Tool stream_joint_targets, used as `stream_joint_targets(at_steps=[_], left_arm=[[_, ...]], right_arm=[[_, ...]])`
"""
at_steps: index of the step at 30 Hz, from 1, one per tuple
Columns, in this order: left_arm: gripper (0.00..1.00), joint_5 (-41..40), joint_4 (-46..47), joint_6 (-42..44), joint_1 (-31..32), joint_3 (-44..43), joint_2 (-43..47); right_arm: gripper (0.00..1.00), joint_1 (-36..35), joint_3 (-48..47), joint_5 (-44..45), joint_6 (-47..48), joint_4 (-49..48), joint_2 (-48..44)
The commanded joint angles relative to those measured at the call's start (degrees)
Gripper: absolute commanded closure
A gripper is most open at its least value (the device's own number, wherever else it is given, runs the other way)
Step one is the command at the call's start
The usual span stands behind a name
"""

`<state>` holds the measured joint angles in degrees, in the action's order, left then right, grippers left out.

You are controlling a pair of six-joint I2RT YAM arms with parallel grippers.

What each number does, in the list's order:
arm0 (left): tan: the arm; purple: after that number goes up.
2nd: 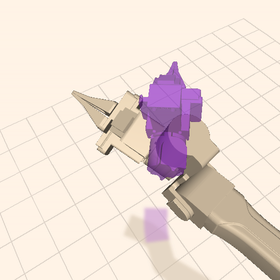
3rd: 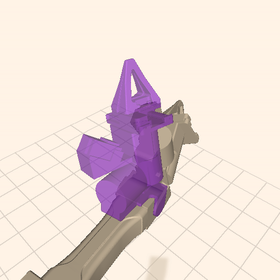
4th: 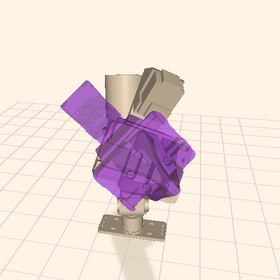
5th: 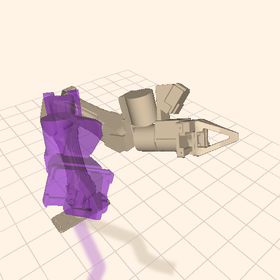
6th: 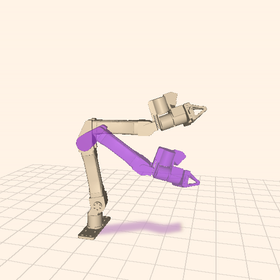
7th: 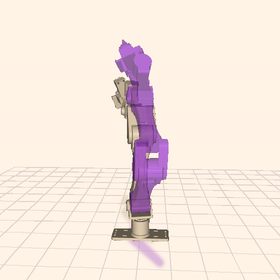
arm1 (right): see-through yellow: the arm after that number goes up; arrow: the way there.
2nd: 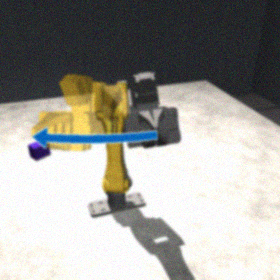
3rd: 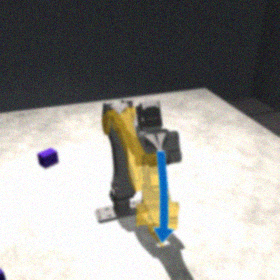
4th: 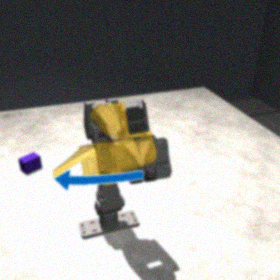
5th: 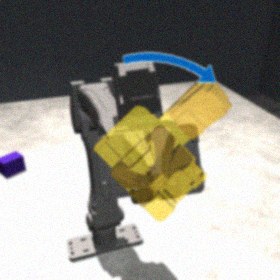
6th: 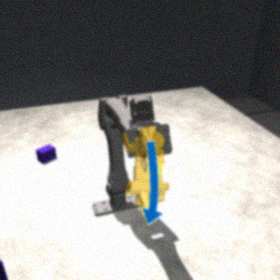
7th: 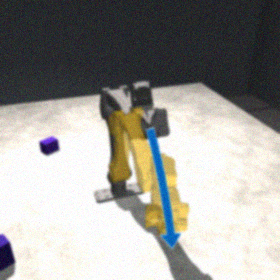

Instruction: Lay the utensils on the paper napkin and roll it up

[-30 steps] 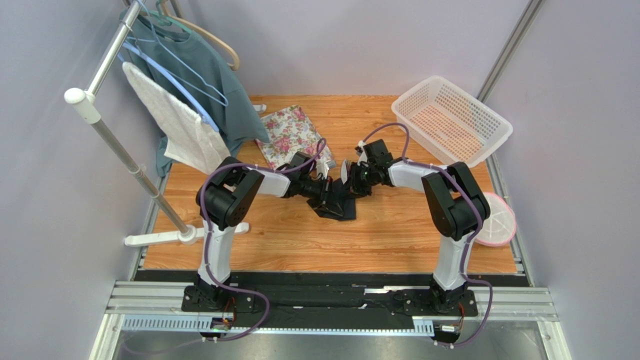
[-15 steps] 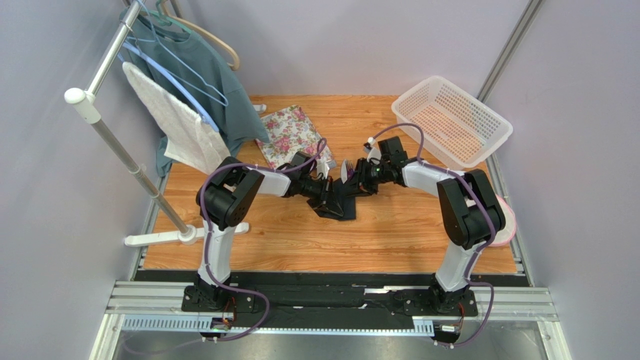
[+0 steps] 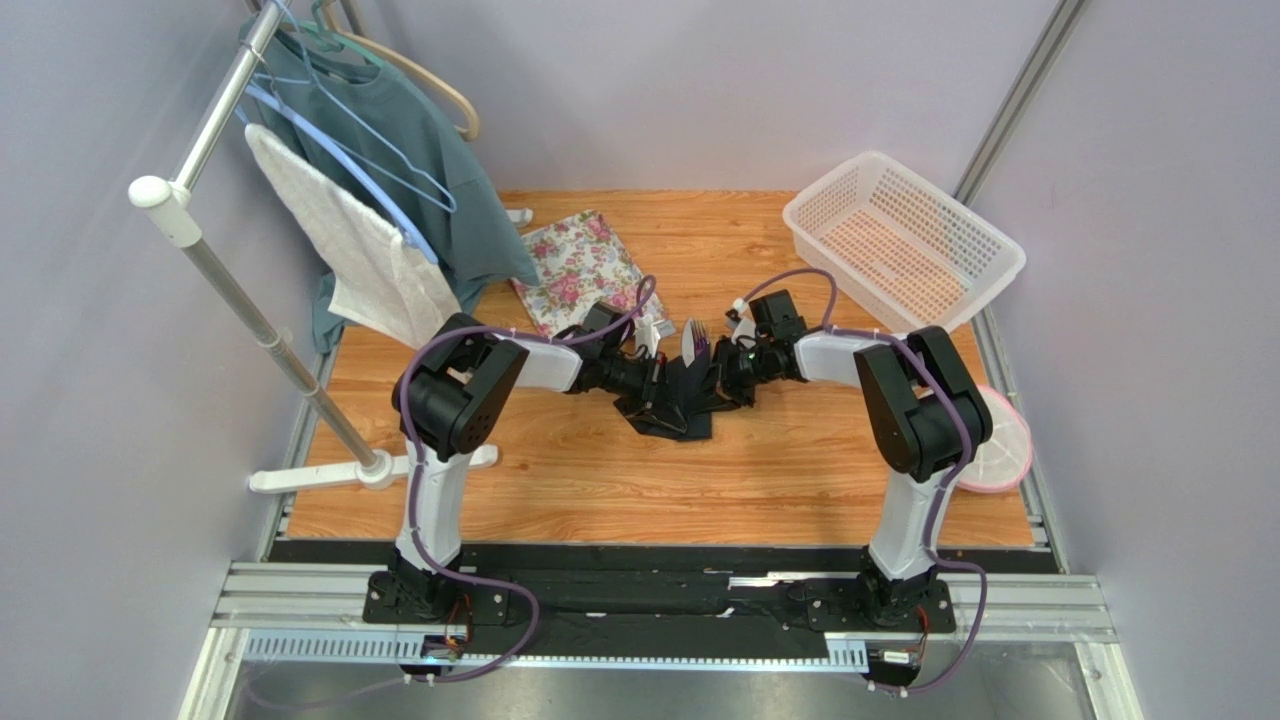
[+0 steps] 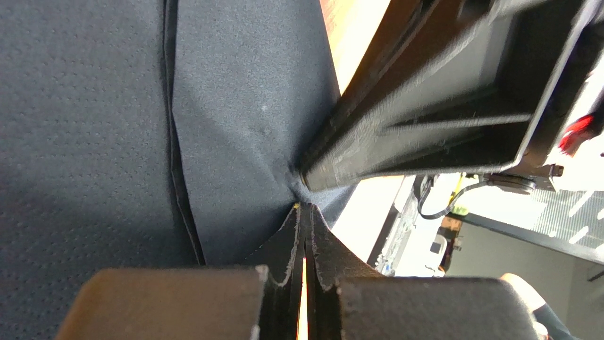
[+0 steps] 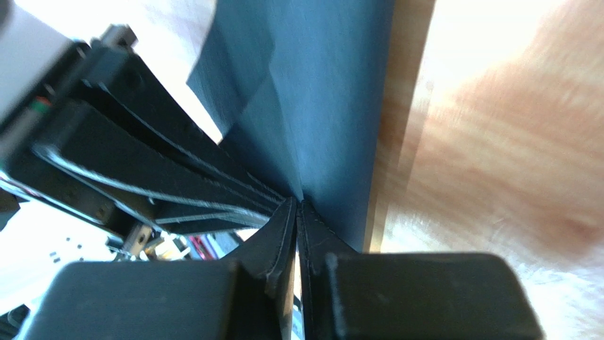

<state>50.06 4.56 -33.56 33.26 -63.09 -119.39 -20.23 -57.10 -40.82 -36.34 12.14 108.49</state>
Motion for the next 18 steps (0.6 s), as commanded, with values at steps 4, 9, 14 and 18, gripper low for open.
stream_joint_targets(at_steps=[4, 9, 14, 18], left_arm=[[1.0, -6.73, -6.14, 5.17, 0.14, 0.25, -1.98], [1.0, -7.08, -6.58, 5.52, 0.14, 0.07, -1.98], [1.0, -7.0, -6.84, 5.7, 0.14, 0.42, -1.81], [1.0, -7.0, -6.67, 5.52, 0.14, 0.34, -2.16]], right_arm=[[0.94, -0.25, -6.34, 6.09, -0.93, -0.19, 1.9], [0.95, -0.16, -9.25, 9.79, 0.39, 1.13, 4.71], [0.96, -0.16, -12.5, 12.86, 1.35, 1.83, 7.87], [0.96, 0.1, -16.62, 13.31, 1.79, 2.27, 9.9]])
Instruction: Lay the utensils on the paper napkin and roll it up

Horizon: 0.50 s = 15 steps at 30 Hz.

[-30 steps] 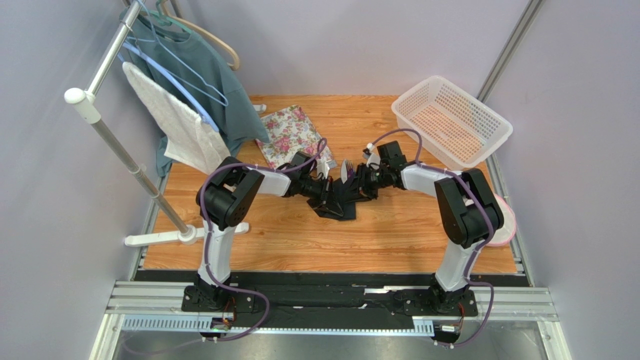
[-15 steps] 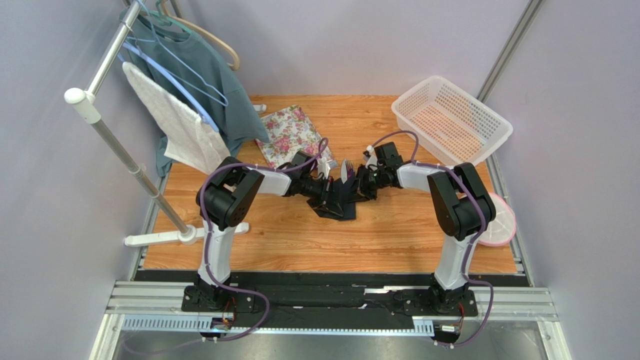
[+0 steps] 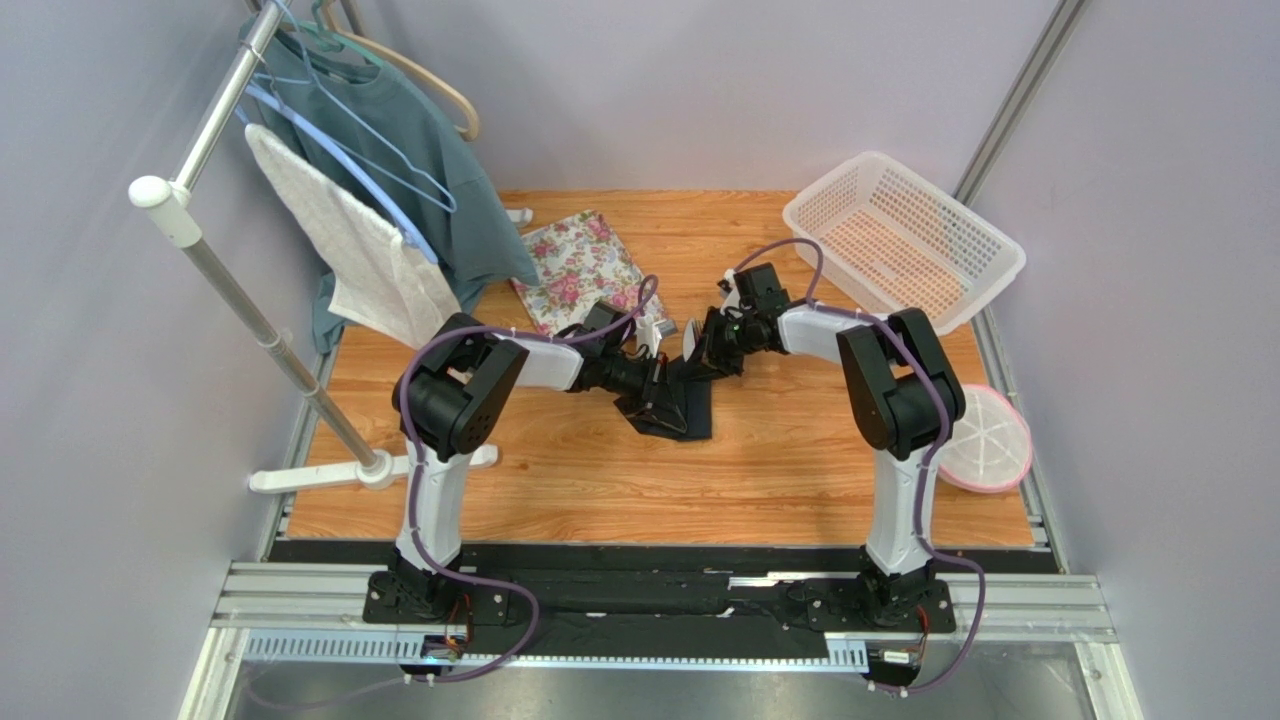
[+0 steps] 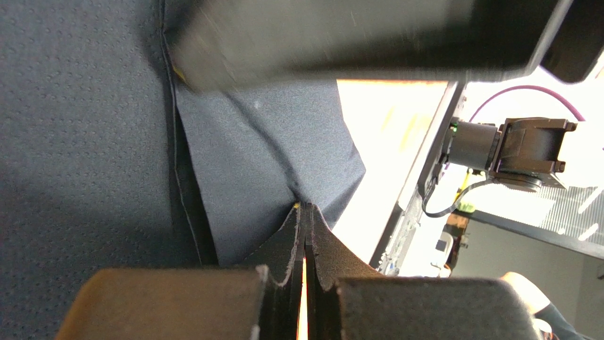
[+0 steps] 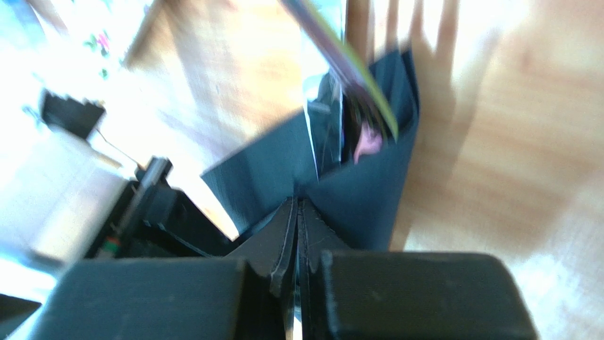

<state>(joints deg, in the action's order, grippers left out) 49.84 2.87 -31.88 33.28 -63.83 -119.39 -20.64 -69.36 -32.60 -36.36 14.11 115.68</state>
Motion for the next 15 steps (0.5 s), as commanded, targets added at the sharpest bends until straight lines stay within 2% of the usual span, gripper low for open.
stream_joint_targets(at_steps=[1, 6, 11, 15], left_arm=[[1.0, -6.78, -4.98, 3.67, 0.12, 1.08, -2.07], [1.0, -6.95, -5.51, 4.19, 0.12, 1.08, -1.98], [1.0, -7.04, -5.51, 4.19, 0.12, 0.73, -1.72], [1.0, -6.78, -5.25, 4.37, 0.12, 0.81, -1.55]], right_arm=[[0.96, 0.69, -4.9, 5.09, 1.82, 0.39, 3.06], [0.92, 1.31, -6.75, -0.88, 2.08, 1.36, 0.97], [0.86, 1.48, -1.05, -5.98, 2.7, 1.8, -5.98], [0.86, 1.48, 3.44, -7.39, 3.58, 1.36, -9.33]])
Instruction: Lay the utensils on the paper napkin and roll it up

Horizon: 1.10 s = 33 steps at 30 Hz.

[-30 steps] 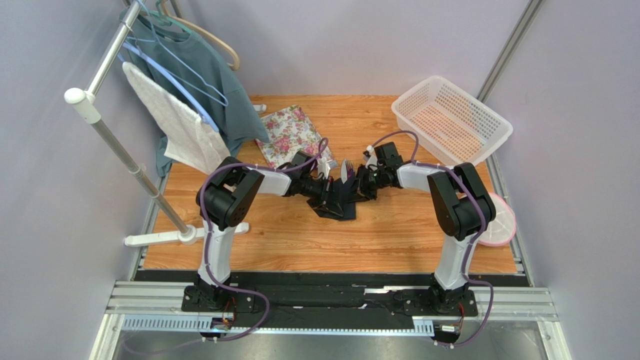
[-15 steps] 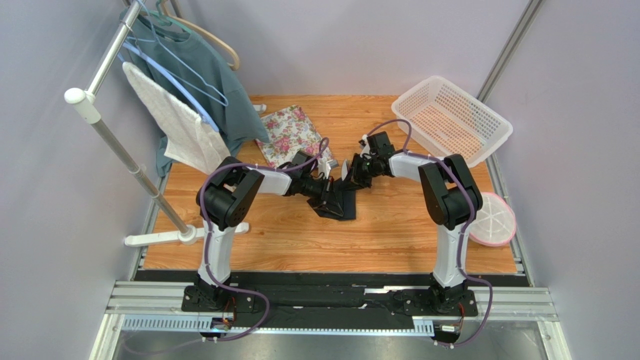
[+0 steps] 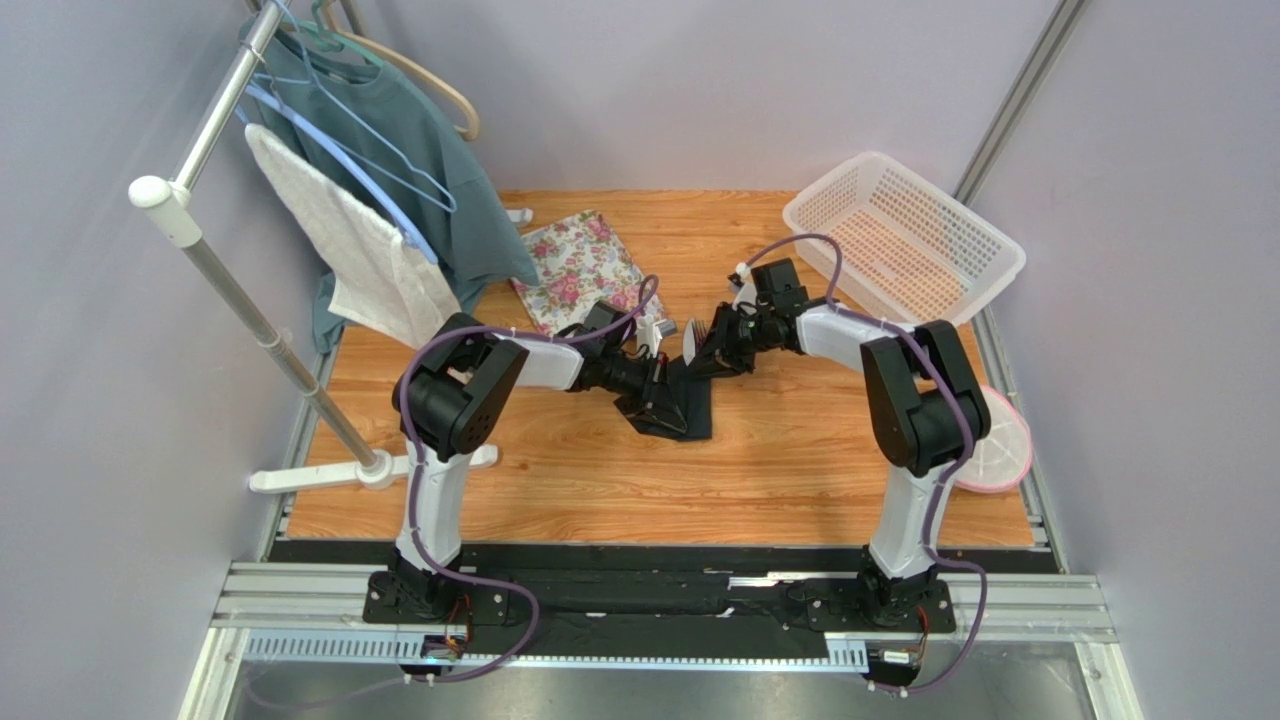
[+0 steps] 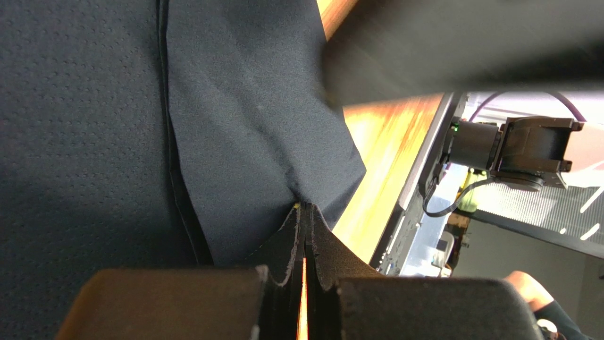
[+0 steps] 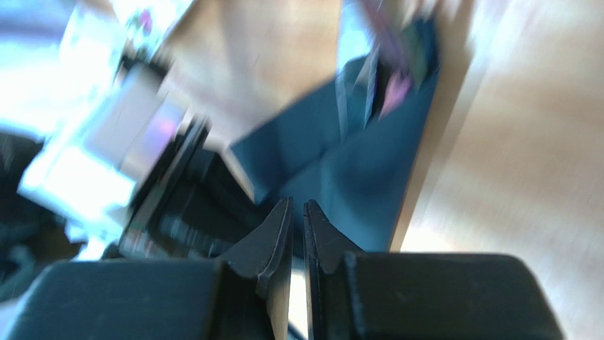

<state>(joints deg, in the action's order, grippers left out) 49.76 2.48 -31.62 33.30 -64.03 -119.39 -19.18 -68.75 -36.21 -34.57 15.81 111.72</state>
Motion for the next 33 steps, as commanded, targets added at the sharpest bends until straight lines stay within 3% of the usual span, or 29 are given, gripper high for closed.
stream_joint_targets(at_steps=[1, 17, 28, 33], left_arm=[[1.0, -6.69, -4.94, 4.19, 0.1, 0.93, -1.63], [1.0, -7.31, -5.73, 5.07, 0.1, 0.31, -1.28], [1.0, -8.27, -6.61, 5.25, 0.1, -0.39, -0.93], [1.0, -8.01, -6.44, 4.99, 0.19, -0.57, -1.02]], right_arm=[[0.86, 0.02, 3.62, -4.13, 1.87, -0.87, -5.29], [0.89, 2.57, 10.57, -10.01, 2.22, -6.23, 1.92], [0.83, 2.66, 17.85, -17.23, -0.33, -5.53, -9.23], [0.84, 2.74, 19.1, -15.12, 3.89, -3.07, -5.91]])
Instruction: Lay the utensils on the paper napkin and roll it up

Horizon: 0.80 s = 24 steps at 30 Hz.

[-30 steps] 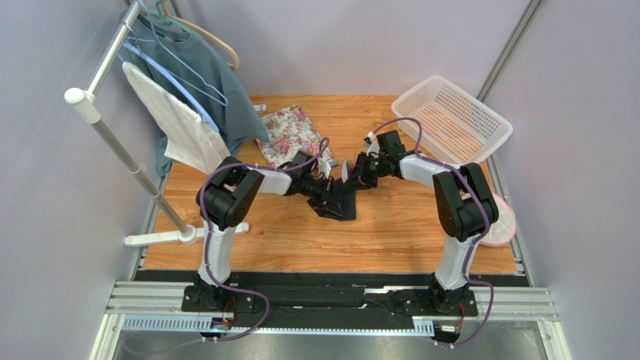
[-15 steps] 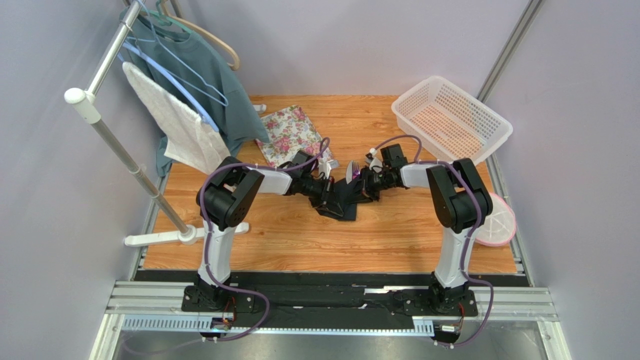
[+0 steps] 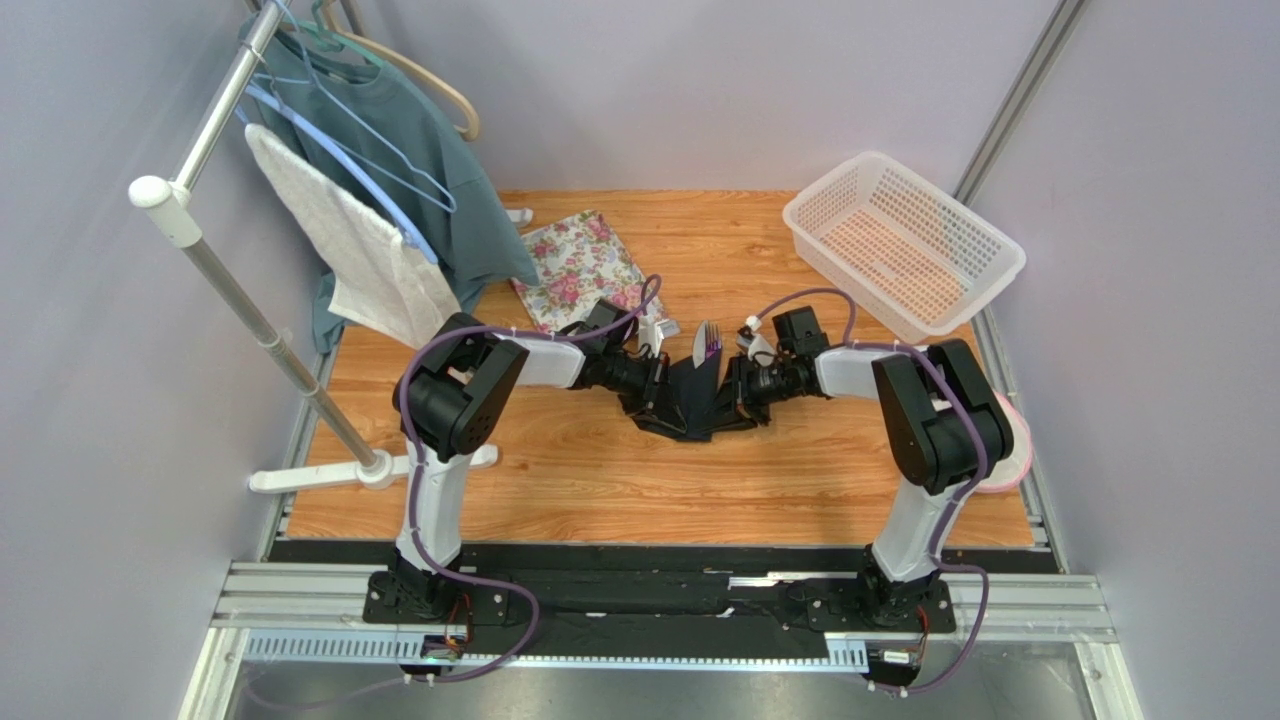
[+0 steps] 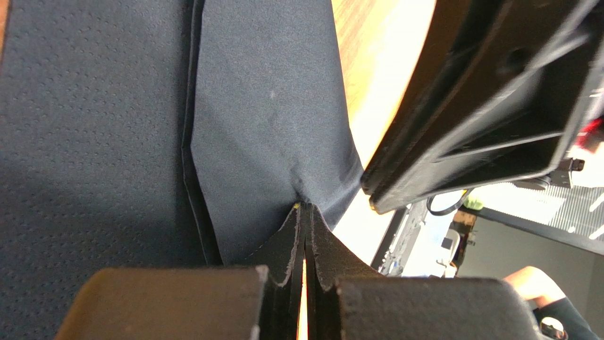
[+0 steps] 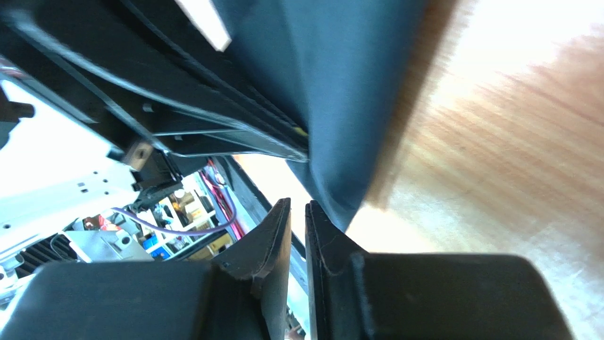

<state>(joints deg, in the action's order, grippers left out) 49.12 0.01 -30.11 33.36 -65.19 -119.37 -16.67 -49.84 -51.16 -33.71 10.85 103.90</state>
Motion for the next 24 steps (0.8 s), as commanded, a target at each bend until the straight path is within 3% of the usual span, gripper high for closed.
stream_joint_targets(at_steps=[1, 7, 14, 18, 24], left_arm=[[1.0, -7.38, -4.05, 3.56, 0.12, 0.59, -1.04], [1.0, -7.11, -4.67, 3.48, 0.12, 0.68, -0.34], [1.0, -6.41, -3.79, 1.9, 0.47, 1.38, 0.37], [1.0, -7.46, -4.76, 2.51, 0.47, 0.77, -1.39], [1.0, -7.2, -4.41, 2.07, 0.47, 0.59, -2.18]], right_arm=[[0.85, 0.23, 0.1, -0.26, 3.3, 1.89, 2.79], [0.87, 1.28, -0.17, 1.93, 4.27, 1.19, 7.37], [0.88, 2.69, -2.09, 1.94, 7.96, 6.19, 6.15], [0.85, 2.6, -5.08, 0.18, 4.19, 4.09, 1.93], [0.84, 1.81, -12.37, 5.53, 1.46, 3.39, 2.09]])
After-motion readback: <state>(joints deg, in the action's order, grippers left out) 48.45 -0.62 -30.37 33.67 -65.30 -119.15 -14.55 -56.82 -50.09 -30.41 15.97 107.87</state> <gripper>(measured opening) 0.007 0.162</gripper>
